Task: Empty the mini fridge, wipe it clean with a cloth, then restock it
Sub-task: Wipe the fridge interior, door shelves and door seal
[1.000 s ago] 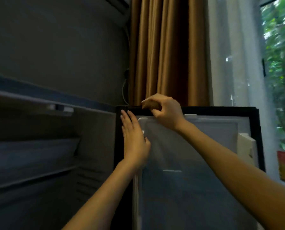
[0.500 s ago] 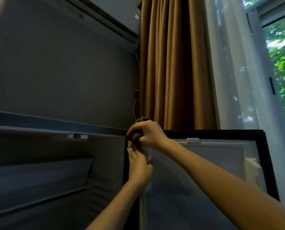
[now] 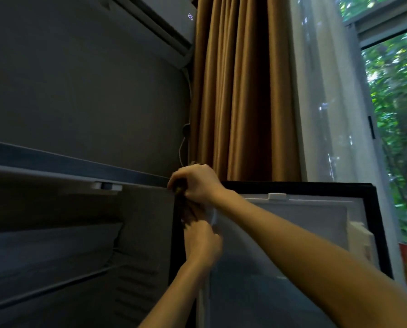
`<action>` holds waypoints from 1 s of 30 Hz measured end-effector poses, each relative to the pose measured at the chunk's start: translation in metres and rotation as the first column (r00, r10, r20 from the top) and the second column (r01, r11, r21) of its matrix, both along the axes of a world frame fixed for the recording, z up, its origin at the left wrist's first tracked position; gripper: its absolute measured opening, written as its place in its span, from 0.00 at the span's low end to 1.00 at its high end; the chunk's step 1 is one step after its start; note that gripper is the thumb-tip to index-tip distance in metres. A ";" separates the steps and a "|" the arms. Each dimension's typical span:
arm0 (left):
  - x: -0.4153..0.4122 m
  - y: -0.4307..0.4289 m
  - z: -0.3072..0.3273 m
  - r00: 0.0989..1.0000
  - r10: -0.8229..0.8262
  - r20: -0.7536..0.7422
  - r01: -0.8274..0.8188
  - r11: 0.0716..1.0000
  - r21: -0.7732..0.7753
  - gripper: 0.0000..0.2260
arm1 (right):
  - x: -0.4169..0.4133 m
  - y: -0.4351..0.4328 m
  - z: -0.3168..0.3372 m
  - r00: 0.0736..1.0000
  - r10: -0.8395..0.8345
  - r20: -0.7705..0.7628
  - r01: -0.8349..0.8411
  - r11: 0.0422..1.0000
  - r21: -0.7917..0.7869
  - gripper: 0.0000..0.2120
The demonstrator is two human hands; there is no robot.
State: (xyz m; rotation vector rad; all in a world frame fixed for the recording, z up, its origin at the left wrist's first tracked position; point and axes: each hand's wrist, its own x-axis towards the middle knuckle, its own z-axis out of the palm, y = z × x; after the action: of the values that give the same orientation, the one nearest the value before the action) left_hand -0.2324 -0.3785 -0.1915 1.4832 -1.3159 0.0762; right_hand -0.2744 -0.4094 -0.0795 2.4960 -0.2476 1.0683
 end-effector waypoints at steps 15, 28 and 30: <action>-0.002 -0.003 -0.006 0.999 -0.049 0.013 0.050 0.983 -0.177 0.40 | -0.196 -0.027 -0.010 0.945 -0.088 0.314 0.000 0.962 0.271 0.21; 0.001 -0.003 -0.004 0.999 -0.019 0.042 0.025 0.986 -0.162 0.40 | -0.111 -0.026 -0.008 0.979 0.045 0.201 -0.087 0.974 0.207 0.18; 0.003 -0.003 -0.003 0.999 -0.026 0.045 0.033 0.986 -0.164 0.40 | -0.149 -0.029 -0.008 0.969 0.025 0.247 -0.092 0.960 0.265 0.17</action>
State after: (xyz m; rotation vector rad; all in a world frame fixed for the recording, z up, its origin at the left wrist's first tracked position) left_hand -0.2293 -0.3814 -0.1950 1.3278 -1.3329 0.1936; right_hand -0.4238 -0.4387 -0.0875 2.6227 -0.4212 1.4550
